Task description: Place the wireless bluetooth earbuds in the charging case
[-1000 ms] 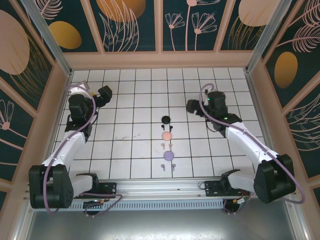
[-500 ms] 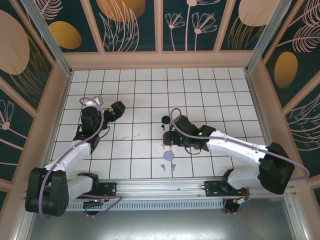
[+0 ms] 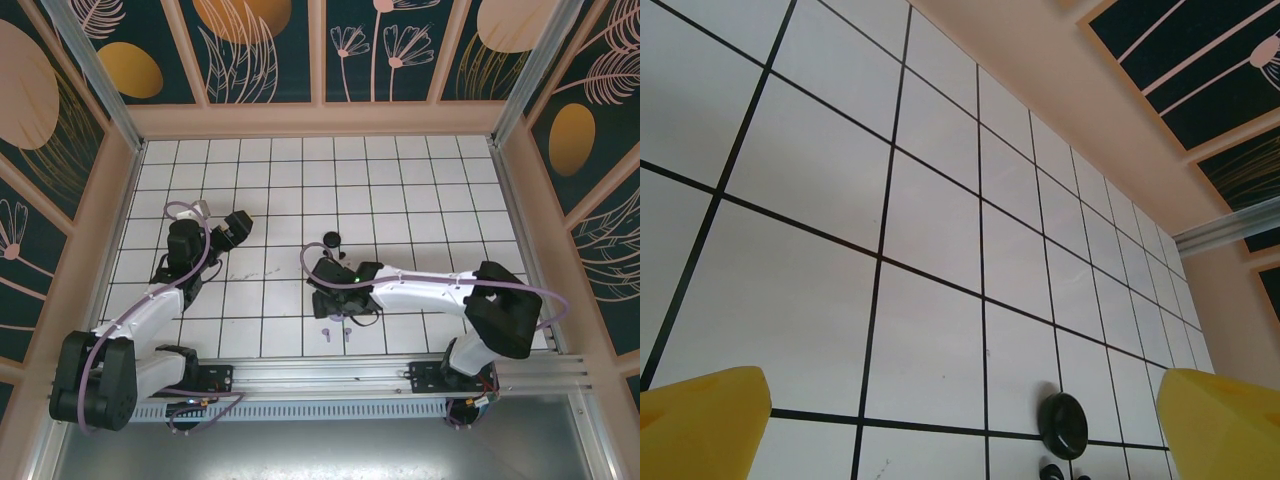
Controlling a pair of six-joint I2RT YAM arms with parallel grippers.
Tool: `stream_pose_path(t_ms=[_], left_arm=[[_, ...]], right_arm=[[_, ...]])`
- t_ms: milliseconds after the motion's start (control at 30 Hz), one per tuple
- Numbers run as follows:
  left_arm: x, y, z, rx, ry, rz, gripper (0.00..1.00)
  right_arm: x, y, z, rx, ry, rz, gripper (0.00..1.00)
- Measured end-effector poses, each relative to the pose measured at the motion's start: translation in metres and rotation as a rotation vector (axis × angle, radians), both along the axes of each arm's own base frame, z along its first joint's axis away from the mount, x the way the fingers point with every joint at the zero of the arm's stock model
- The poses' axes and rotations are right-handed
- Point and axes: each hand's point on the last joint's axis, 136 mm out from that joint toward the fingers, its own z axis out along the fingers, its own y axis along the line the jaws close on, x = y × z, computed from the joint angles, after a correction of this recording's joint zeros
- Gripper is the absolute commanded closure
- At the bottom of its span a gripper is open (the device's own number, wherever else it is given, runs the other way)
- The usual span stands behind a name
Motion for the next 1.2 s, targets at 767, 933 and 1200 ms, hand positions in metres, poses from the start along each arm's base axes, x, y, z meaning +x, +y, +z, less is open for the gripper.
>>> stream_pose_path(t_ms=[767,933,1200], left_arm=[[0.002,-0.001,-0.002,0.001,0.013,-0.005,0.01],[0.002,-0.002,-0.004,0.001,0.019,-0.009,0.01],[0.004,-0.002,-0.004,0.008,0.02,-0.011,0.01]], right_arm=[[0.002,-0.004,-0.019,-0.068,0.018,0.05,0.27],[0.003,-0.001,-0.021,-0.069,0.019,0.052,0.28],[0.001,0.0,-0.024,-0.073,0.028,0.071,0.34]])
